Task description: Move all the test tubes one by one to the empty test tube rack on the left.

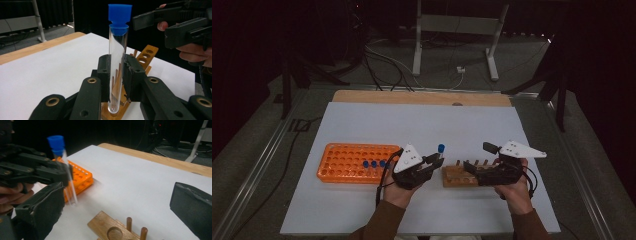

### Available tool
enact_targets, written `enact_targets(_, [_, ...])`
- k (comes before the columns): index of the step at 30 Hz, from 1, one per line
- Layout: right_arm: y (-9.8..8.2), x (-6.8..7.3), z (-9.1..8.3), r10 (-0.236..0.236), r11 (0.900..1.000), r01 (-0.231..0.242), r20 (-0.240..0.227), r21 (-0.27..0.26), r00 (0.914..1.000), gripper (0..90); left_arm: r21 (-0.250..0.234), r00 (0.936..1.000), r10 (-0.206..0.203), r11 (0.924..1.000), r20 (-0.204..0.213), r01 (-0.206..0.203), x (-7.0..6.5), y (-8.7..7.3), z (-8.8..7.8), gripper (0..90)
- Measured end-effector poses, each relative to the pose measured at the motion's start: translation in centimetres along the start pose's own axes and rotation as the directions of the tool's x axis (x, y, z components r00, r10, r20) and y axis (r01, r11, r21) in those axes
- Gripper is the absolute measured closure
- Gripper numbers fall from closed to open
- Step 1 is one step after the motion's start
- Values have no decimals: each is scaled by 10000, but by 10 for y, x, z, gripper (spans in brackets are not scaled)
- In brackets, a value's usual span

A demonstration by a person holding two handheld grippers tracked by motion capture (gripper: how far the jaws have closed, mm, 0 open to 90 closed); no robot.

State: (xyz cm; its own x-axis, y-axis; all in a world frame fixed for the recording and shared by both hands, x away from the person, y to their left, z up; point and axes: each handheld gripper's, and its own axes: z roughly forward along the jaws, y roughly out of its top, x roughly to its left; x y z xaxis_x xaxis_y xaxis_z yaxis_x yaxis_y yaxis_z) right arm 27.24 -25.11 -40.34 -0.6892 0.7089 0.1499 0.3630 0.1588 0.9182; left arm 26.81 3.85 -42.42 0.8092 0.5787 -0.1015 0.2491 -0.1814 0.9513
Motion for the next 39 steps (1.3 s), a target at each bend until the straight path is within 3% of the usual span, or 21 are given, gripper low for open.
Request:
enact_targets(11, [-2, -10, -5, 236, 9997, -235, 217, -81, 9995, 0, -7, 9995, -105, 9999, -313, 104, 11, -4, -28, 779])
enact_targets(18, [-1, -14, -9, 374, 9992, -370, 263, -155, 9990, 0, -138, 9976, -166, 9998, -674, 157, 21, -8, -56, 779])
enact_targets(28, [-2, -19, -12, 508, 9984, -500, 323, -263, 9982, 0, -514, 9851, -430, 9981, -1666, 348, 43, -18, -100, 779])
enact_targets(34, [-2, -22, -15, 633, 9975, -623, 299, -348, 9975, 0, -889, 9834, -426, 9957, -1762, 273, 50, -26, -118, 778])
enact_targets(39, [-1, -23, -17, 655, 9970, -642, 305, -432, 9974, 0, -910, 9767, -547, 9952, -2075, 364, 57, -31, -130, 778])
